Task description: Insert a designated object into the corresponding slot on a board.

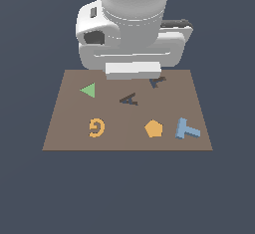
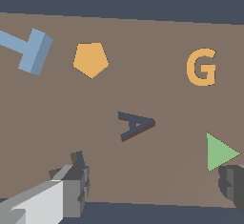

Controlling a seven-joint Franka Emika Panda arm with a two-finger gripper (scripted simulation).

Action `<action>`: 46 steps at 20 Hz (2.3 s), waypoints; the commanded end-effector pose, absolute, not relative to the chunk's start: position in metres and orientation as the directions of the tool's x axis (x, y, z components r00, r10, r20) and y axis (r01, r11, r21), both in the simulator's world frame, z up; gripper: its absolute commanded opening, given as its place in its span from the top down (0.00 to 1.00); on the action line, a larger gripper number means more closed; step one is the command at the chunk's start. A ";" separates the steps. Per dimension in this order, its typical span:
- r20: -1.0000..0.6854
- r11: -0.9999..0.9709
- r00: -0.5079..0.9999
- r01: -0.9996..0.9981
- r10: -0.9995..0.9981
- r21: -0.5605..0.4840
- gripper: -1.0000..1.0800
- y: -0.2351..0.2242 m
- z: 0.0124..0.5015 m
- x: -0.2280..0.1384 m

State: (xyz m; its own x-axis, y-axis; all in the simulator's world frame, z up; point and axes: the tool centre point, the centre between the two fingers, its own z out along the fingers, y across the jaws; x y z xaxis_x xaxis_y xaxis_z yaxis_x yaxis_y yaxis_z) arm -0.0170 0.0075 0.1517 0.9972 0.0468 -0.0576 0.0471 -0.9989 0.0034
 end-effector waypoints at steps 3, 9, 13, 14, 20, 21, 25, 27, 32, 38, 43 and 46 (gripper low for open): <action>-0.057 -0.999 0.997 0.046 0.045 0.003 0.04 0.008 0.151 -0.017; -0.054 -1.000 0.998 0.023 0.022 0.004 0.04 0.019 0.145 -0.013; -0.050 -1.000 0.999 -0.008 -0.009 0.004 0.04 0.034 0.137 -0.007; -0.049 -1.000 0.999 -0.018 -0.018 0.004 0.04 0.039 0.135 -0.006; -0.038 -0.996 0.995 -0.092 -0.092 0.004 0.04 0.073 0.115 0.011; -0.036 -0.994 0.994 -0.106 -0.106 0.004 0.04 0.080 0.112 0.014; -0.028 -0.986 0.986 -0.164 -0.164 0.004 0.04 0.106 0.097 0.029; -0.023 -0.981 0.981 -0.193 -0.193 0.003 0.04 0.118 0.089 0.038; -0.013 -0.966 0.966 -0.259 -0.259 0.002 0.04 0.146 0.072 0.060; -0.005 -0.950 0.950 -0.311 -0.311 0.001 0.04 0.166 0.059 0.079; -0.002 -0.942 0.942 -0.335 -0.335 0.000 0.04 0.175 0.053 0.089; -0.001 -0.939 0.939 -0.343 -0.343 0.000 0.04 0.178 0.051 0.093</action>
State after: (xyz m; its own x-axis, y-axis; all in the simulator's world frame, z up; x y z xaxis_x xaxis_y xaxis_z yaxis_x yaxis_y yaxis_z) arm 0.0906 0.1768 0.0519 0.9412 -0.3378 -0.0018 -0.3378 -0.9412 0.0004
